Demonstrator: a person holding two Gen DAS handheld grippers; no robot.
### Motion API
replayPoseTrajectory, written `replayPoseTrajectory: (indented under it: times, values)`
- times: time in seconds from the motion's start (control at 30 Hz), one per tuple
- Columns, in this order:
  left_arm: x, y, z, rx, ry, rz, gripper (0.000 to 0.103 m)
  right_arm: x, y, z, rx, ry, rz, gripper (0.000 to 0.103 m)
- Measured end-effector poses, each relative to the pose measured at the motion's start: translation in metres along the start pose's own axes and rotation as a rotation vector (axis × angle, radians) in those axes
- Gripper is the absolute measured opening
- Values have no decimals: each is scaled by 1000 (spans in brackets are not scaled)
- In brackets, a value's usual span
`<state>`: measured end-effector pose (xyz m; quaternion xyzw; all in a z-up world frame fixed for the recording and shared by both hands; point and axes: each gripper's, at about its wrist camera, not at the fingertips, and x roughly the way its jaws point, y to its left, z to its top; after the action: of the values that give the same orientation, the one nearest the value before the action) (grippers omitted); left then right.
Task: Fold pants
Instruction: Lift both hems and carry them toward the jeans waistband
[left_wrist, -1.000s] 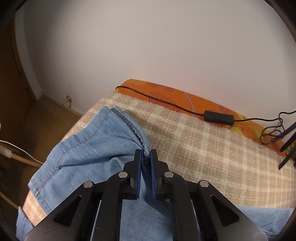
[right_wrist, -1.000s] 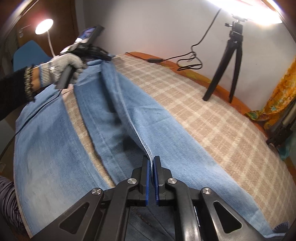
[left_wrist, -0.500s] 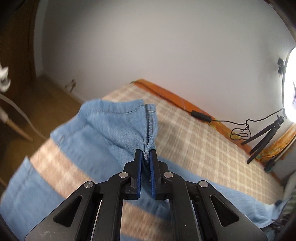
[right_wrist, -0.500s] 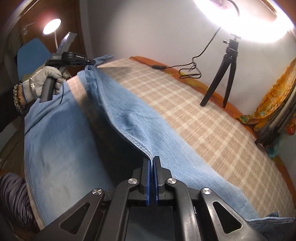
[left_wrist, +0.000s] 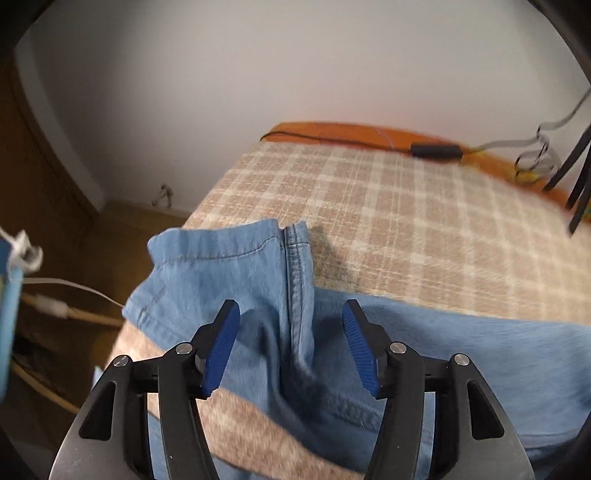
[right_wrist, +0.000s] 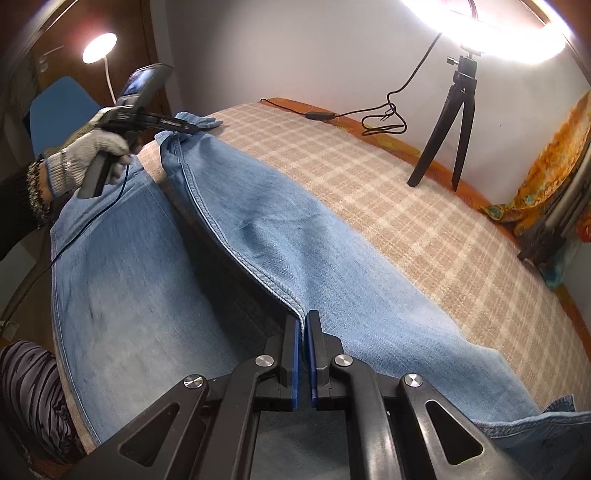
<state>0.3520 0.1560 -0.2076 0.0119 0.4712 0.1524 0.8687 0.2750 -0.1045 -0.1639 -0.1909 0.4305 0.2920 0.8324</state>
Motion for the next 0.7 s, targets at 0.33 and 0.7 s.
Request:
replayPoseTrajectory:
  times: [0.33, 0.7]
  values:
    - [26, 28, 18, -21, 48, -102, 5, 10, 0, -4, -13, 12, -15, 2]
    - [-59, 125, -17, -334, -120, -278, 4, -29, 10, 8, 1, -46, -79, 1]
